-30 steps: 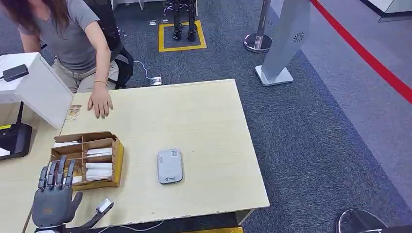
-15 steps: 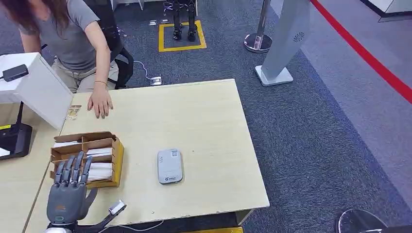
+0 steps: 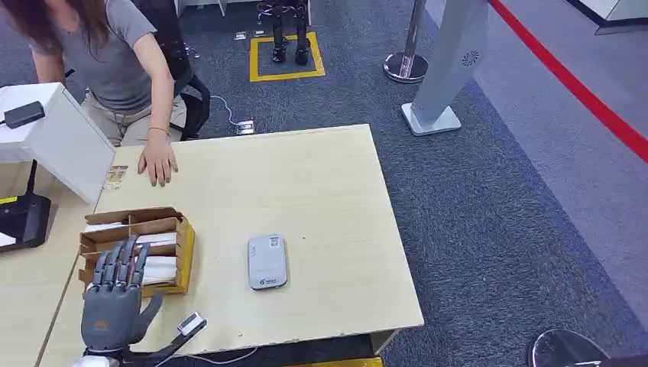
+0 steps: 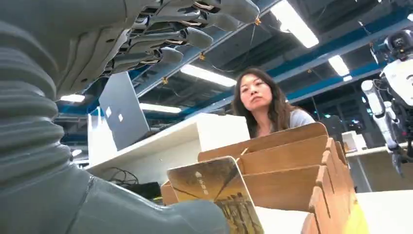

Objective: Pass the card to the sensor for recognition and then transmit it.

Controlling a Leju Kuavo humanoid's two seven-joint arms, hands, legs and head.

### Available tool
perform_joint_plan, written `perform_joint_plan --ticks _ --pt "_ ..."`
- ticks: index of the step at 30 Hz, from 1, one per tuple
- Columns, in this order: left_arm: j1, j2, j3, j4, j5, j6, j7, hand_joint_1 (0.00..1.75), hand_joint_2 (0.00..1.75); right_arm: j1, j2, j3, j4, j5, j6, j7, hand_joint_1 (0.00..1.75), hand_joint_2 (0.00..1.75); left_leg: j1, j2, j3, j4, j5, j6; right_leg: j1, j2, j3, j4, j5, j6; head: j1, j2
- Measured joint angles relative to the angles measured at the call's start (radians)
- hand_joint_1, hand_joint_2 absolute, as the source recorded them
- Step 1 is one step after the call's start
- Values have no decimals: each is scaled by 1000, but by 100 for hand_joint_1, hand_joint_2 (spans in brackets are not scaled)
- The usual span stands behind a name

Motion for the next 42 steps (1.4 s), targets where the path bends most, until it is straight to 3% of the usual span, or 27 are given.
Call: perform_joint_plan --ticks 8,17,34,42 --pt "0 -11 0 -4 19 -68 4 0 175 0 0 0 0 -2 0 0 0 0 0 0 0 0 0 0 0 0 0 0 0 0 0 0" --pt "0 -13 1 -9 18 -76 5 0 175 0 0 -1 0 -3 0 0 0 0 0 0 0 0 0 0 0 0 0 0 0 0 0 0" --pt "-6 -6 1 -42 42 -239 27 0 175 0 0 -5 0 -11 0 0 0 0 0 0 0 0 0 0 0 0 0 0 0 0 0 0" --pt "-12 1 0 -46 37 -269 43 0 175 0 0 -6 0 -11 -3 0 0 0 0 0 0 0 0 0 0 0 0 0 0 0 0 0"
